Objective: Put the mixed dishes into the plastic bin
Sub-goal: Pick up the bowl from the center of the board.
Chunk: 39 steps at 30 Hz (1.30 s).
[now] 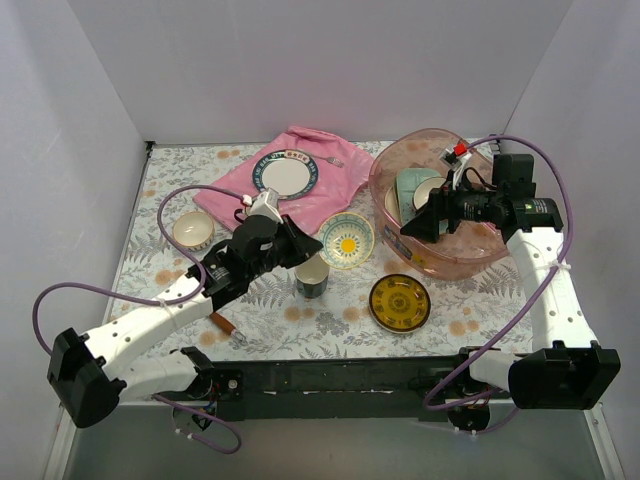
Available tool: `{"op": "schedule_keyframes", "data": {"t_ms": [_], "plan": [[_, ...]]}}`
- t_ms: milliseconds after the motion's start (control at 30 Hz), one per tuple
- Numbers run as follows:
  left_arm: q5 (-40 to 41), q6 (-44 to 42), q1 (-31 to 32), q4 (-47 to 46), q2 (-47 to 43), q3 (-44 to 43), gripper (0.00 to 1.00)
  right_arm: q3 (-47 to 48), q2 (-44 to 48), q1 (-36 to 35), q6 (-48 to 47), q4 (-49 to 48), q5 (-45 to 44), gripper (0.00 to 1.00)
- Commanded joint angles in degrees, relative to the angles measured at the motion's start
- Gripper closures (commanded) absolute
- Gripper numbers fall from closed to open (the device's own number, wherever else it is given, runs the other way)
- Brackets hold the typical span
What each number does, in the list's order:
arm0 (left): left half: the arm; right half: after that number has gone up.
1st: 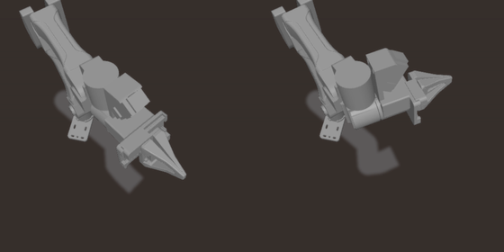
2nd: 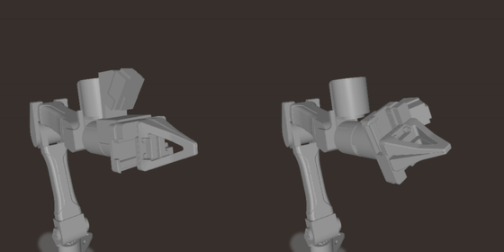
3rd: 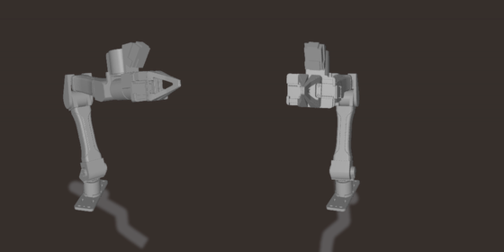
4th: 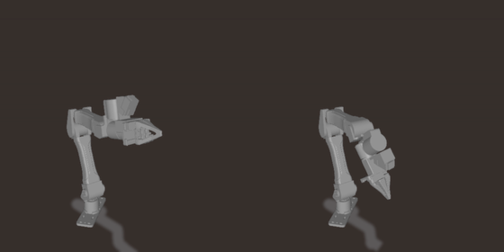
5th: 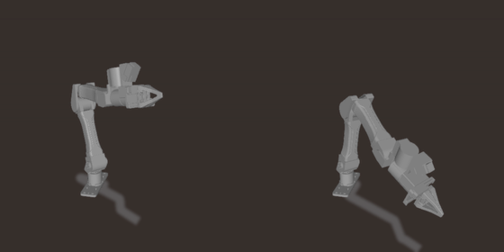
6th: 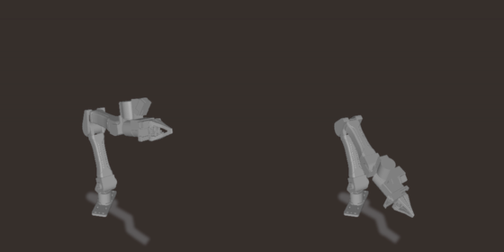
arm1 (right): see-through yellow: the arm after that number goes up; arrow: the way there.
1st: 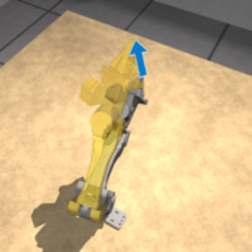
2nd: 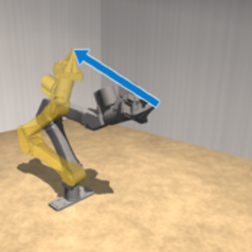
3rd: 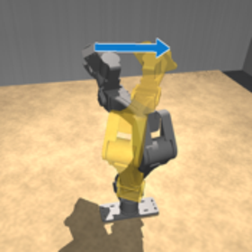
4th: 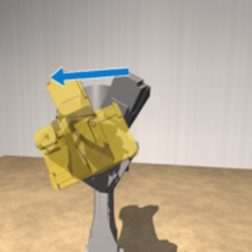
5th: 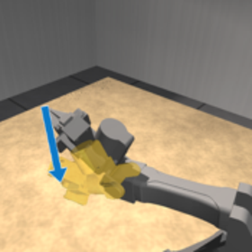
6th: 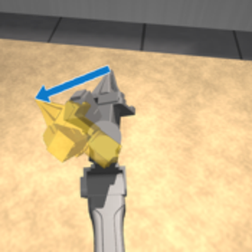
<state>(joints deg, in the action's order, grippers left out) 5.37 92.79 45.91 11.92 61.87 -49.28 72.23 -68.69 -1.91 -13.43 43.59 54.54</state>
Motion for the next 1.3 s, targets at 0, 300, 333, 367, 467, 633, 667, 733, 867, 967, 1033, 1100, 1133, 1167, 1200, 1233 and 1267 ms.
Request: {"op": "schedule_keyframes", "data": {"t_ms": [0,300,333,367,467,633,667,733,867,967,1033,1100,1133,1167,1200,1233,1267], "plan": [[1.58,0.02,0.85,-4.10,0.36,-3.72,1.00,1.69,0.31,-0.28,1.04,0.00,-0.14,0.01],[3.51,0.11,2.52,-4.72,3.87,-5.91,1.00,1.34,-0.22,-1.86,3.58,-1.58,0.65,0.01],[3.69,0.28,2.78,-4.80,4.66,-6.09,1.00,1.08,-0.22,-2.56,3.85,-2.02,0.04,0.01],[3.86,0.37,3.22,-4.89,5.19,-6.36,1.00,0.64,-0.31,-4.05,4.37,-2.46,-0.75,0.01],[5.00,0.55,4.36,-5.42,7.12,-7.76,1.00,-0.06,-1.18,-6.52,6.83,-4.30,-4.17,0.01],[6.58,0.55,5.94,-6.03,9.41,-10.13,1.00,-1.30,-2.94,-9.59,11.31,-7.55,-11.21,0.02],[6.76,0.63,6.21,-6.21,10.11,-10.40,1.00,-1.47,-3.12,-10.04,11.76,-8.43,-11.91,0.04],[7.03,0.55,6.56,-6.38,10.47,-10.75,1.00,-2.00,-3.65,-10.65,12.46,-9.05,-14.28,0.06],[7.90,0.37,7.09,-6.56,11.61,-11.89,1.00,-2.18,-4.96,-11.36,12.99,-9.75,-16.49,0.20],[8.08,0.11,7.35,-6.65,12.40,-12.60,1.00,-1.74,-5.23,-11.80,14.57,-10.02,-16.92,0.42],[8.26,0.11,7.53,-6.82,12.75,-12.69,1.00,-1.65,-5.32,-11.80,14.92,-10.37,-17.45,0.60],[8.17,0.02,7.61,-7.26,12.93,-12.69,1.00,-1.65,-5.49,-11.80,15.10,-10.55,-17.46,0.70],[8.17,-0.07,7.61,-7.35,12.93,-12.69,1.00,-1.74,-5.49,-11.89,15.19,-10.72,-17.28,0.79],[8.08,-0.24,7.70,-7.61,12.93,-12.60,1.00,-1.74,-5.67,-11.80,15.36,-10.72,-17.28,0.83],[7.73,-0.42,7.70,-7.96,12.84,-12.34,1.00,-1.65,-5.58,-11.89,15.45,-10.81,-17.45,0.88],[7.38,-0.68,7.70,-8.23,12.41,-12.07,1.00,-1.56,-5.58,-11.80,15.45,-10.90,-17.63,0.95],[6.77,-1.82,7.70,-9.80,12.05,-11.64,1.00,-1.21,-5.50,-11.89,15.45,-10.99,-17.80,0.98]]}}
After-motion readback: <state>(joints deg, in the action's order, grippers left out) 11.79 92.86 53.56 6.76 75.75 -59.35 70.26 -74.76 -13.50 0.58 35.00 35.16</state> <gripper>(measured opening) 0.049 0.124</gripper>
